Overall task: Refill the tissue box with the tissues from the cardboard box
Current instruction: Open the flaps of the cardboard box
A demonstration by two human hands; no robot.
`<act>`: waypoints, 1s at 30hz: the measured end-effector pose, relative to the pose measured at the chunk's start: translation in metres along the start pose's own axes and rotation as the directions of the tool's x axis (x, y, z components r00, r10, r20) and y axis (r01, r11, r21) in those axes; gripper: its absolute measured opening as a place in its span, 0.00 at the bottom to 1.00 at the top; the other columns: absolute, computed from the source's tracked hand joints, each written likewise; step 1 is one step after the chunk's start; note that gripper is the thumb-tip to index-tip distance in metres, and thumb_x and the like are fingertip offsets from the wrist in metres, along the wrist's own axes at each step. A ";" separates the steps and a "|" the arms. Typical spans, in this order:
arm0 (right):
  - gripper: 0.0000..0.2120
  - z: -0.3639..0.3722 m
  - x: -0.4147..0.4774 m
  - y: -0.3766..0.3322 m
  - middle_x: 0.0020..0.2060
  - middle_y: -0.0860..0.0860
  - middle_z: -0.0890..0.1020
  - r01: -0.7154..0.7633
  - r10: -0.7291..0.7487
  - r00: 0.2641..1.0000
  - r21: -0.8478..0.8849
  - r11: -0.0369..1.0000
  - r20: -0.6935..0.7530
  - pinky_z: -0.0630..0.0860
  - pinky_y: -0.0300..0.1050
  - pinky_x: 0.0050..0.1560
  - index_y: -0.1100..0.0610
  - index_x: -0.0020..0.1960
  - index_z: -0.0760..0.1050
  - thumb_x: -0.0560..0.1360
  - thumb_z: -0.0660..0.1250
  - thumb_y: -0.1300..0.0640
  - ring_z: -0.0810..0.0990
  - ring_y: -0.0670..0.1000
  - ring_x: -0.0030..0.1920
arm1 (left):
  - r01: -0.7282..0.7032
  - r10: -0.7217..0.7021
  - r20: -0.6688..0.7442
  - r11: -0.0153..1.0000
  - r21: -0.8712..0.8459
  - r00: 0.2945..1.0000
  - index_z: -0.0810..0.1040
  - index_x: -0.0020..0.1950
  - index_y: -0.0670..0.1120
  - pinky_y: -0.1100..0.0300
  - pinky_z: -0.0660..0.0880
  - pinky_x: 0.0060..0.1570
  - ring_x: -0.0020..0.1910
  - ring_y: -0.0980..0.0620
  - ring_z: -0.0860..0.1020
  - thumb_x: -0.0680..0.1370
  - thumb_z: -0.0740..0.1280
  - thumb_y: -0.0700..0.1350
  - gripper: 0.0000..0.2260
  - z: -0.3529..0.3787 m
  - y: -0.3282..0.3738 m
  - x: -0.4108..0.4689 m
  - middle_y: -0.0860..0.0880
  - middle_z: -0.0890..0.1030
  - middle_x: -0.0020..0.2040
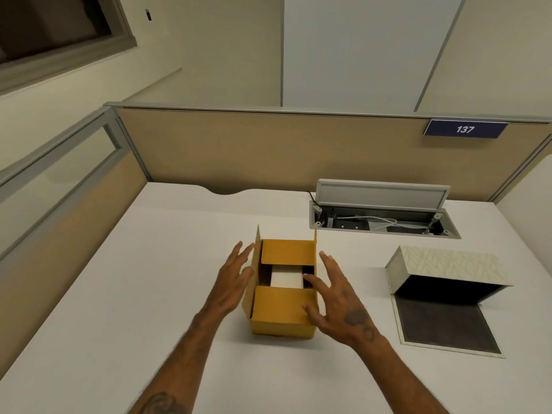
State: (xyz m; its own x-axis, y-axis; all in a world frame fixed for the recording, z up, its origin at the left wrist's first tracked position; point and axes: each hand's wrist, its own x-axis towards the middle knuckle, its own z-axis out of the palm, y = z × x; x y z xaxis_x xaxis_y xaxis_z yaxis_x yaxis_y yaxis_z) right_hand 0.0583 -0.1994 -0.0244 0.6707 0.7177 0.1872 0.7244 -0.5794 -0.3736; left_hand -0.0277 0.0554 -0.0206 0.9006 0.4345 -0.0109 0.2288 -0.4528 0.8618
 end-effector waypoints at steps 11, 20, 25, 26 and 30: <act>0.10 -0.005 -0.012 0.035 0.52 0.50 0.85 -0.206 0.201 0.978 -0.341 0.917 -0.050 0.76 0.51 0.49 0.53 0.46 0.83 0.73 0.68 0.47 0.80 0.56 0.54 | 0.196 -0.195 -0.024 0.967 0.163 0.981 0.57 0.78 0.48 0.49 0.62 0.71 0.74 0.45 0.64 0.81 0.61 0.48 0.26 -0.008 -0.041 0.017 0.48 0.60 0.78; 0.25 0.011 0.019 0.006 0.40 0.52 0.83 -0.570 0.520 0.815 0.187 0.800 0.257 0.75 0.45 0.42 0.54 0.46 0.77 0.78 0.52 0.35 0.81 0.55 0.44 | 0.425 -0.432 0.105 0.901 0.085 0.896 0.60 0.76 0.52 0.49 0.67 0.64 0.70 0.41 0.70 0.77 0.51 0.68 0.32 0.034 -0.025 0.027 0.44 0.70 0.73; 0.18 0.021 0.031 0.000 0.46 0.56 0.84 -0.635 0.564 0.766 0.226 0.738 0.309 0.70 0.42 0.42 0.55 0.44 0.74 0.82 0.53 0.45 0.81 0.57 0.47 | 0.452 -0.431 0.189 0.888 -0.087 0.882 0.53 0.78 0.56 0.46 0.64 0.71 0.72 0.44 0.67 0.82 0.52 0.59 0.26 0.048 -0.024 0.025 0.46 0.65 0.76; 0.19 0.023 0.032 0.001 0.47 0.57 0.84 -0.646 0.573 0.757 0.226 0.729 0.314 0.70 0.41 0.42 0.56 0.47 0.76 0.82 0.52 0.46 0.82 0.57 0.48 | 0.456 -0.427 0.194 0.880 -0.137 0.883 0.54 0.78 0.57 0.45 0.65 0.71 0.71 0.45 0.68 0.82 0.52 0.58 0.24 0.049 -0.024 0.024 0.47 0.66 0.76; 0.21 0.026 0.034 -0.002 0.51 0.57 0.84 -0.666 0.592 0.742 0.243 0.705 0.313 0.71 0.42 0.45 0.58 0.57 0.78 0.83 0.52 0.47 0.82 0.57 0.51 | 0.464 -0.414 0.217 0.836 -0.292 0.884 0.62 0.75 0.58 0.45 0.71 0.65 0.63 0.48 0.75 0.83 0.51 0.56 0.20 0.054 -0.022 0.020 0.48 0.73 0.70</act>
State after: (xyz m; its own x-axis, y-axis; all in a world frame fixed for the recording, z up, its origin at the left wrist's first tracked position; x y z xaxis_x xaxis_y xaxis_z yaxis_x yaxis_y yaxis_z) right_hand 0.0750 -0.1640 -0.0405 0.8769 0.3105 -0.3670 0.0256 -0.7925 -0.6094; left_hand 0.0055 0.0324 -0.0676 0.7817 0.4023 -0.4766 0.5009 0.0505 0.8640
